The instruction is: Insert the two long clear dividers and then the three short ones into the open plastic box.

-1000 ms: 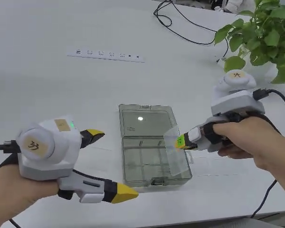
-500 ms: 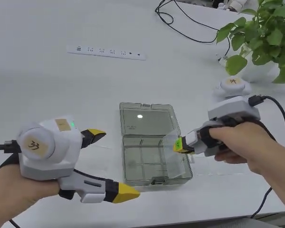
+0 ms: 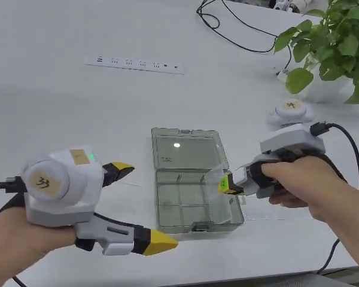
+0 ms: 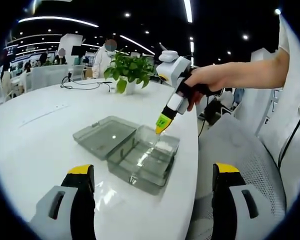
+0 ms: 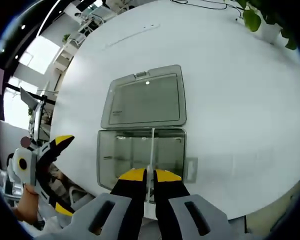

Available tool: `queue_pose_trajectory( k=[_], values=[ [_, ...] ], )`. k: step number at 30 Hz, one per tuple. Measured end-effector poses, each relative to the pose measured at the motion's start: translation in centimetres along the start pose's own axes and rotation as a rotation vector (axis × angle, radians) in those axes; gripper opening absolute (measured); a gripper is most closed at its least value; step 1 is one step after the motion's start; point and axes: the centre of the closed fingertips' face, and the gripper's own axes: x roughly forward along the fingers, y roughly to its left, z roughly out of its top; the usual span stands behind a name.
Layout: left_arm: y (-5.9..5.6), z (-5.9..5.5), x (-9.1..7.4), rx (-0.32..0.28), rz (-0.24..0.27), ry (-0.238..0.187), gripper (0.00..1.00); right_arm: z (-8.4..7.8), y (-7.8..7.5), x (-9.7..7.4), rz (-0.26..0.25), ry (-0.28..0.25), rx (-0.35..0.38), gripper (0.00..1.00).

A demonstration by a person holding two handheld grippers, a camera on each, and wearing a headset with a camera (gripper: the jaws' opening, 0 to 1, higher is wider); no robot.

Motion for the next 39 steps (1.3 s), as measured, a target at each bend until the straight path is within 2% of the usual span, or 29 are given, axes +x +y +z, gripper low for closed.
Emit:
queue_pose_trajectory(
  k=[7, 13, 15, 17, 20, 23, 26, 28, 39],
  values=[
    [0.2, -0.3, -0.1, -0.002, 0.003, 0.003, 1.00, -0.1, 0.1, 0.2, -0.001, -0.003, 0.000, 0.07],
    [0.1, -0.3, 0.0, -0.004, 0.001, 0.004, 1.00, -1.1, 1.2, -0.1, -0.008, -0.004, -0.009, 0.07],
    [0.1, -0.3, 0.0, -0.004, 0.001, 0.003, 1.00, -0.9, 1.2, -0.1, -0.008, -0.007, -0.009, 0.07],
    [0.1, -0.3, 0.0, -0.006, 0.000, 0.002, 1.00, -1.1, 1.5, -0.2, -0.021, -0.010, -0.031, 0.07],
    [0.2, -0.4, 0.0, -0.005, 0.002, 0.002, 1.00, -0.8, 1.2, -0.1, -0.037, -0.013, -0.070, 0.07],
    [0.2, -0.3, 0.0, -0.011, 0.003, -0.001, 1.00, -1.2, 1.7, 0.0, -0.049, -0.009, -0.100, 0.07],
    [0.3, -0.4, 0.0, -0.012, 0.004, -0.001, 1.00, -1.0, 1.2, 0.2, -0.058, -0.010, -0.122, 0.07],
    [0.3, -0.5, -0.1, -0.014, 0.005, 0.003, 0.99, -1.0, 1.4, 0.2, -0.062, -0.010, -0.133, 0.07],
    [0.0, -0.5, -0.1, -0.026, 0.006, 0.000, 0.99, -0.2, 0.8, -0.2, -0.077, -0.012, -0.149, 0.06]
  ],
)
